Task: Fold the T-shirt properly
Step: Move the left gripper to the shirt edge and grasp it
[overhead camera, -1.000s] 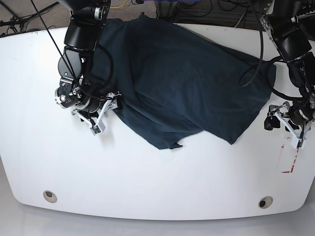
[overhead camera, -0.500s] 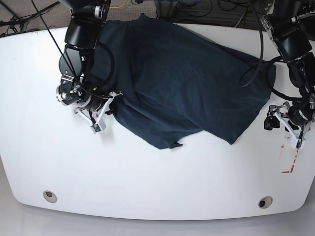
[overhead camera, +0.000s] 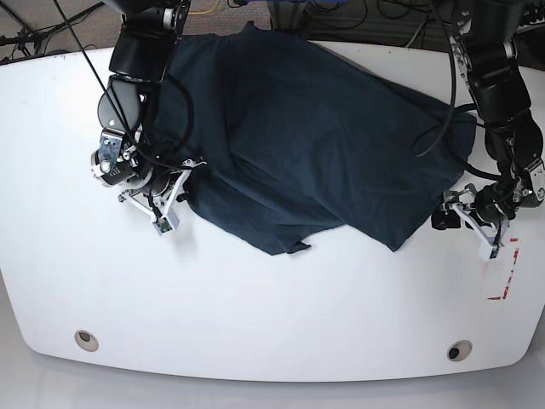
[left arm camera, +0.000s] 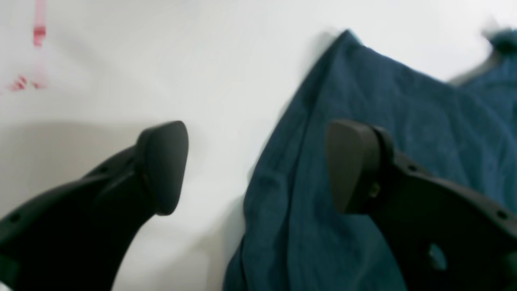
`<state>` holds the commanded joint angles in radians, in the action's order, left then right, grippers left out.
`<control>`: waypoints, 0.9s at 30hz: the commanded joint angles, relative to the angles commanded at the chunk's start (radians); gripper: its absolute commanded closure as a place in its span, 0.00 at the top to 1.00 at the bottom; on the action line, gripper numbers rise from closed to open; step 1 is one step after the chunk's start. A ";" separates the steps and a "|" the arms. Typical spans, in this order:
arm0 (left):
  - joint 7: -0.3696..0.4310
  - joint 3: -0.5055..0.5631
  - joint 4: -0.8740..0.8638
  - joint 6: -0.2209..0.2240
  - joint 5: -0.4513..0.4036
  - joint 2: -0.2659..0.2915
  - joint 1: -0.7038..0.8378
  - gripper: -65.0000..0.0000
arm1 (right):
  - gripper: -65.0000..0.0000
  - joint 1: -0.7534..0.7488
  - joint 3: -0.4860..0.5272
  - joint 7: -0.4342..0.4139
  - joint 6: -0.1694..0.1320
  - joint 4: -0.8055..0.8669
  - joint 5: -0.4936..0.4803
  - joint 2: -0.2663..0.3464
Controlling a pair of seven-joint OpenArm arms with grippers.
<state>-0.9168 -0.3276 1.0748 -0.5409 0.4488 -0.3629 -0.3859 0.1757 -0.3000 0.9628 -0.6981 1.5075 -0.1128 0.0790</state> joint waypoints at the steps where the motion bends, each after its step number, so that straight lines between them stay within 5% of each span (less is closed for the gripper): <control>1: 0.003 0.000 -0.009 0.000 0.000 0.002 -0.008 0.77 | 0.00 0.002 0.000 0.000 0.000 0.000 0.000 0.000; 12: 0.012 0.003 -0.068 0.008 -0.008 0.071 -0.032 0.77 | 0.00 0.002 0.000 0.000 0.000 0.002 0.000 -0.005; 27: 0.140 0.120 -0.226 0.002 -0.063 0.097 -0.064 0.77 | 0.00 0.003 0.000 0.000 0.000 0.003 -0.006 -0.006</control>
<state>-0.7772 -0.2079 0.8493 -0.5393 0.3859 -0.2662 -0.4503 0.1788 -0.3000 0.9628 -0.6981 1.5106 -0.1189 0.0729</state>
